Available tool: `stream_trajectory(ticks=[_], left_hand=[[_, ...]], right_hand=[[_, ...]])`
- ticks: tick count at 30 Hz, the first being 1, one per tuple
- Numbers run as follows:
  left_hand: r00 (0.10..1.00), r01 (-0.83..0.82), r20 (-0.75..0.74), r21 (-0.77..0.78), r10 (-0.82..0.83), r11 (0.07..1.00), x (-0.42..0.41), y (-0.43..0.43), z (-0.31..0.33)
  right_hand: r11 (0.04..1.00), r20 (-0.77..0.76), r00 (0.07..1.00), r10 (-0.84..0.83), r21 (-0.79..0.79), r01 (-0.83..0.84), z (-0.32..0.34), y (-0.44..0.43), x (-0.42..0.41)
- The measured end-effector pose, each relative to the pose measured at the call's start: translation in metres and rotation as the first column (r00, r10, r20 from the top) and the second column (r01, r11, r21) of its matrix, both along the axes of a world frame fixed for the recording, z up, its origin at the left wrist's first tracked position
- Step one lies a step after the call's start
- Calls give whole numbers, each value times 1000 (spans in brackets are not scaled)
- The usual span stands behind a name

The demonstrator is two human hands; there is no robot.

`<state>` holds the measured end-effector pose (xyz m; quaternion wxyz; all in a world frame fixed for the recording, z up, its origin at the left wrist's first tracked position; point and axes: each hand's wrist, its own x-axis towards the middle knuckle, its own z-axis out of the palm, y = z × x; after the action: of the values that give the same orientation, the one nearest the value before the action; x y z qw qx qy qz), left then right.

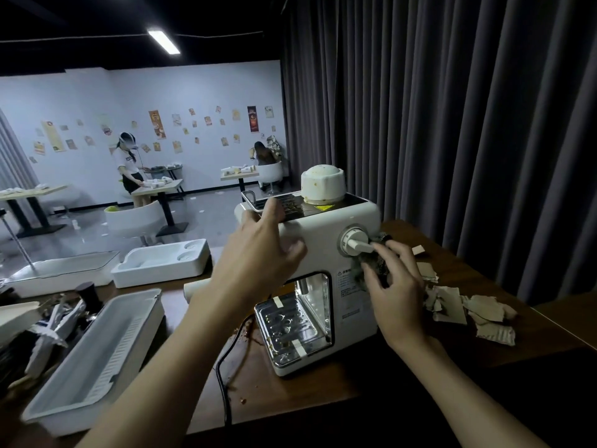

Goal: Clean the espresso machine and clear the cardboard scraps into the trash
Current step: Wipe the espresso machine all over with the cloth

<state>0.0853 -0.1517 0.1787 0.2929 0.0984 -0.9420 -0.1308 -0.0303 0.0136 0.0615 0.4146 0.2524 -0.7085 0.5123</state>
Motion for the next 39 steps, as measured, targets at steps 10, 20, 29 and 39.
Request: stream_trajectory(ticks=[10,20,29,39], left_hand=[[982,48,-180,-33,-53,998,5,-19,-15],[973,69,-218,-16,-71,997,5,-18,-19],[967,88,-238,2,-85,996,4,-21,-22],[966,181,-199,62,-165,982,2,-45,-17]], right_hand=[[986,-57,998,38,163,-29,23,18,-21],[961,-83,976,203,211,-182,60,21,-13],[964,-3,985,174,204,-169,49,28,-10],[982,39,984,173,70,-175,59,26,5]])
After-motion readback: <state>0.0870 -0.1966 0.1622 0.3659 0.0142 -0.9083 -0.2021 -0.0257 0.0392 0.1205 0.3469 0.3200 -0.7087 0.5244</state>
